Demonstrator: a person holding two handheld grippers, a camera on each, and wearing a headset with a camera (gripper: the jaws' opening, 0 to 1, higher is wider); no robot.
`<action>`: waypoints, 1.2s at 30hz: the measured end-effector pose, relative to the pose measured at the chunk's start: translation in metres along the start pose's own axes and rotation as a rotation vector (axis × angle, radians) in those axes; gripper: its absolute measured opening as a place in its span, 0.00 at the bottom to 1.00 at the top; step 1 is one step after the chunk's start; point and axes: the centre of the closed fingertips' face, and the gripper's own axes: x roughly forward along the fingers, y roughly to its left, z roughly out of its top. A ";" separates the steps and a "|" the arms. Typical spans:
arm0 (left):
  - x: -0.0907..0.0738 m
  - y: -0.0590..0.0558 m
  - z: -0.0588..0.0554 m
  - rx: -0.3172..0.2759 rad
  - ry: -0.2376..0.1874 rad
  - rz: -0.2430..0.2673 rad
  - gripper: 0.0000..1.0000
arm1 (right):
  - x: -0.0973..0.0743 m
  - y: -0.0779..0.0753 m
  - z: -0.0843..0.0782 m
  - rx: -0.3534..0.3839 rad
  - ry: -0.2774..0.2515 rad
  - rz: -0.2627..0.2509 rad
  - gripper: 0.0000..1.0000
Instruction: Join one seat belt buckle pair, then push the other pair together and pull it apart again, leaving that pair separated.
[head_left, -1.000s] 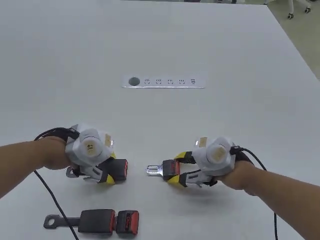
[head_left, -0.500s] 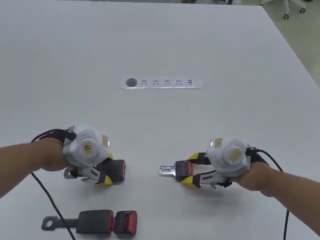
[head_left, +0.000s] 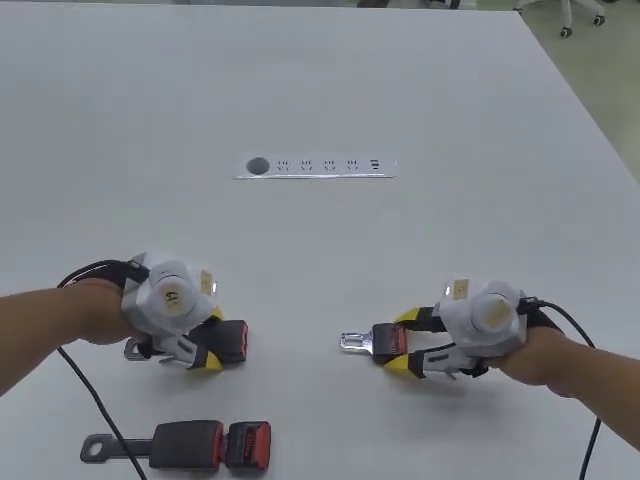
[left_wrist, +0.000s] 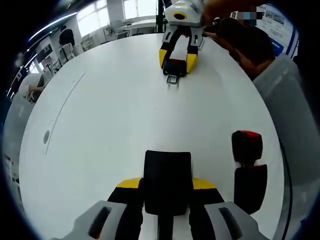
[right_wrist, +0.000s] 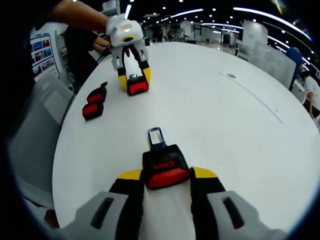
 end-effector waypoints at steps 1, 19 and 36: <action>0.000 0.000 0.000 0.000 0.002 0.000 0.36 | -0.001 0.000 -0.001 0.001 0.001 0.000 0.37; -0.025 0.010 0.020 -0.158 -0.095 0.114 0.61 | -0.024 -0.014 0.011 0.092 -0.085 -0.223 0.82; -0.109 0.021 0.012 -0.612 -0.382 0.477 0.91 | -0.059 0.003 0.031 0.295 -0.201 -0.465 0.93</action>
